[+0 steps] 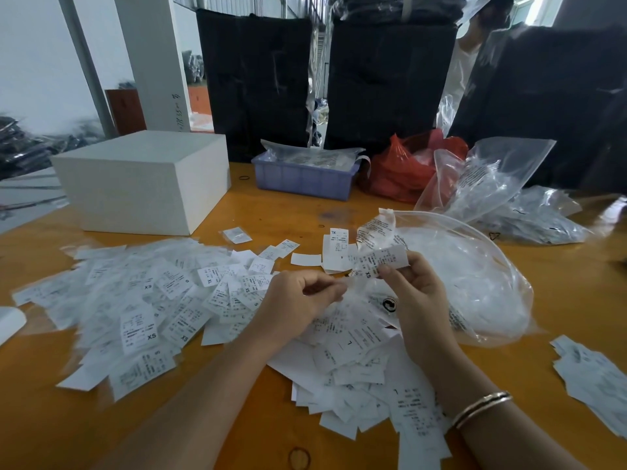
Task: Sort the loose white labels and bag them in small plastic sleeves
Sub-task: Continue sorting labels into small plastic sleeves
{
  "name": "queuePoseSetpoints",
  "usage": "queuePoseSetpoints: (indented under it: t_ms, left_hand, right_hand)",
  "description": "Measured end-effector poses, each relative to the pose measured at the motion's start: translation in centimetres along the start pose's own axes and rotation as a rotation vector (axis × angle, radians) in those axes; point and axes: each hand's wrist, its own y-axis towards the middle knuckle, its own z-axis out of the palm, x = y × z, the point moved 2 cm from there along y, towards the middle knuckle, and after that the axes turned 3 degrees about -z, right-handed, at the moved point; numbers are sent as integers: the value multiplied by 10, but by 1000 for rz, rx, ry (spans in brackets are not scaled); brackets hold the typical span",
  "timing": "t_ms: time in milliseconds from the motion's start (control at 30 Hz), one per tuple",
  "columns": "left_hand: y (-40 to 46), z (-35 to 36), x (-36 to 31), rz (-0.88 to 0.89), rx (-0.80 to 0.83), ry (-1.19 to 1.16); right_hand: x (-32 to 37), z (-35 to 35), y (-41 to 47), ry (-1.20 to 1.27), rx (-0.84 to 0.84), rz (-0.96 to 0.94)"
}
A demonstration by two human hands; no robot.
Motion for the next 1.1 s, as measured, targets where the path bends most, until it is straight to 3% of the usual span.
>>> queuePoseSetpoints:
  t_ms: [300,467,1100]
  left_hand:
    - [0,-1,-1,-27,20,-72]
    - [1,-1,1,-41,13,-86]
    - [-1,-1,-4,-121,84,-257]
  right_hand:
    - [-6,-2,0,-91,113,63]
    - [-6,-1,-2,-260,65,42]
    - [-6,-2,-1,-179,45,145]
